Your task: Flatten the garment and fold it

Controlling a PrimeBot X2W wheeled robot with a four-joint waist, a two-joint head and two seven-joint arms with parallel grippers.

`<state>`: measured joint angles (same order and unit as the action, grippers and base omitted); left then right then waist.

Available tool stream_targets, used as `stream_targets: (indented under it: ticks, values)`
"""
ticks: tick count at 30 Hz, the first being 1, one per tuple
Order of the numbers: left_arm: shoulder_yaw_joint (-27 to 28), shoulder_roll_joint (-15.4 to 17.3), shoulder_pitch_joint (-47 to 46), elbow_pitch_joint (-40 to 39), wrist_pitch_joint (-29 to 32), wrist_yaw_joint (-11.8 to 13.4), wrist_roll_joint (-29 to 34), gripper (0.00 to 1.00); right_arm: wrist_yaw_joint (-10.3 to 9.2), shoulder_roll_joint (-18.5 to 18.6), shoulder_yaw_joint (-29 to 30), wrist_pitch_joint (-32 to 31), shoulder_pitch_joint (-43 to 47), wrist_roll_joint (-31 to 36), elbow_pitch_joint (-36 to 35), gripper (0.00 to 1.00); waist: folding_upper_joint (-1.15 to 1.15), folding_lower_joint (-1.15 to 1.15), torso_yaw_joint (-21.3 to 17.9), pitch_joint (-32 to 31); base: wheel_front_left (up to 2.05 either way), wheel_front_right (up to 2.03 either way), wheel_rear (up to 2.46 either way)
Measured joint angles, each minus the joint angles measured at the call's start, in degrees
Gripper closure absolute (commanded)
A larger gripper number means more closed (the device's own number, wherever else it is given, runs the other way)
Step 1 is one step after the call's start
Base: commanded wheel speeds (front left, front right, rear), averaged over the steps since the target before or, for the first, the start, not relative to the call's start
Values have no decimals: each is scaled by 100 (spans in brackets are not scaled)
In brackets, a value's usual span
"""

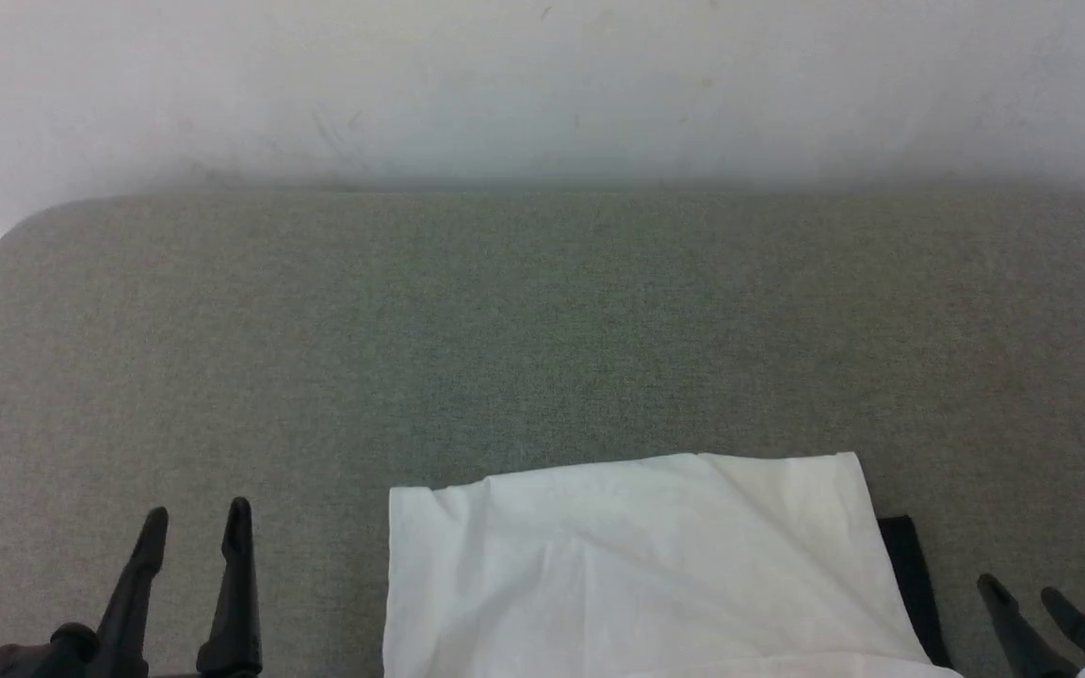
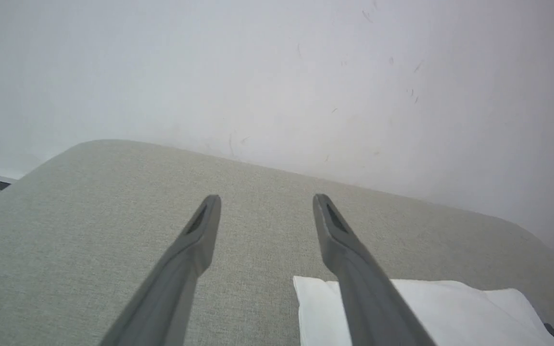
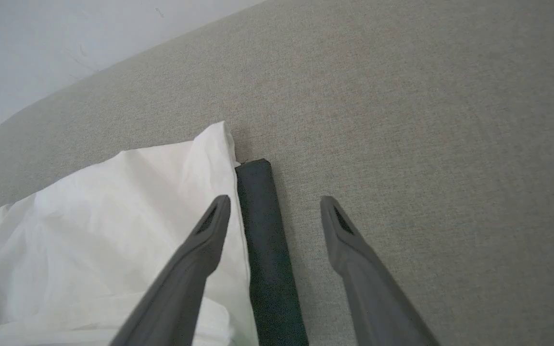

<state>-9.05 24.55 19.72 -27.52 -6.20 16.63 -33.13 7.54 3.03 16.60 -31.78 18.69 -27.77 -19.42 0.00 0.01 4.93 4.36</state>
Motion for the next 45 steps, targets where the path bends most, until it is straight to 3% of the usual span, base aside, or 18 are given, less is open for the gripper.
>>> stream_targets:
  ticks: [8,22,23,25,26,34,40,45]
  values:
    - [-118,76,-266,55,-443,216,962,0,0,-3,-219,-157,-430,204,569,0,0,1,80,311,0,0,0]
    - [-341,85,-487,213,-335,216,1090,0,0,13,-548,-499,-871,463,1618,0,0,-1,409,538,0,0,0]
    - [-345,85,-487,226,-331,216,1083,0,0,15,-543,-494,-904,460,1674,36,0,-1,415,528,0,0,0]
    - [-346,86,-488,248,-313,215,1067,0,0,20,-527,-444,-962,461,1814,83,0,-1,421,496,0,0,0]
    - [-343,86,-489,253,-312,215,1047,0,0,29,-512,-400,-995,459,1893,100,0,-1,422,476,0,0,0]
    - [-330,87,-488,291,-288,208,909,0,8,-42,-229,-120,-1282,619,2206,100,0,-1,339,293,0,0,0]
    - [-339,90,-477,310,-288,200,871,0,7,-5,579,-203,-1395,1059,1869,100,0,-1,217,175,0,0,0]
    - [-357,96,-470,321,-281,165,865,0,5,235,1249,-352,-1320,1188,1628,100,0,-1,180,82,0,0,0]
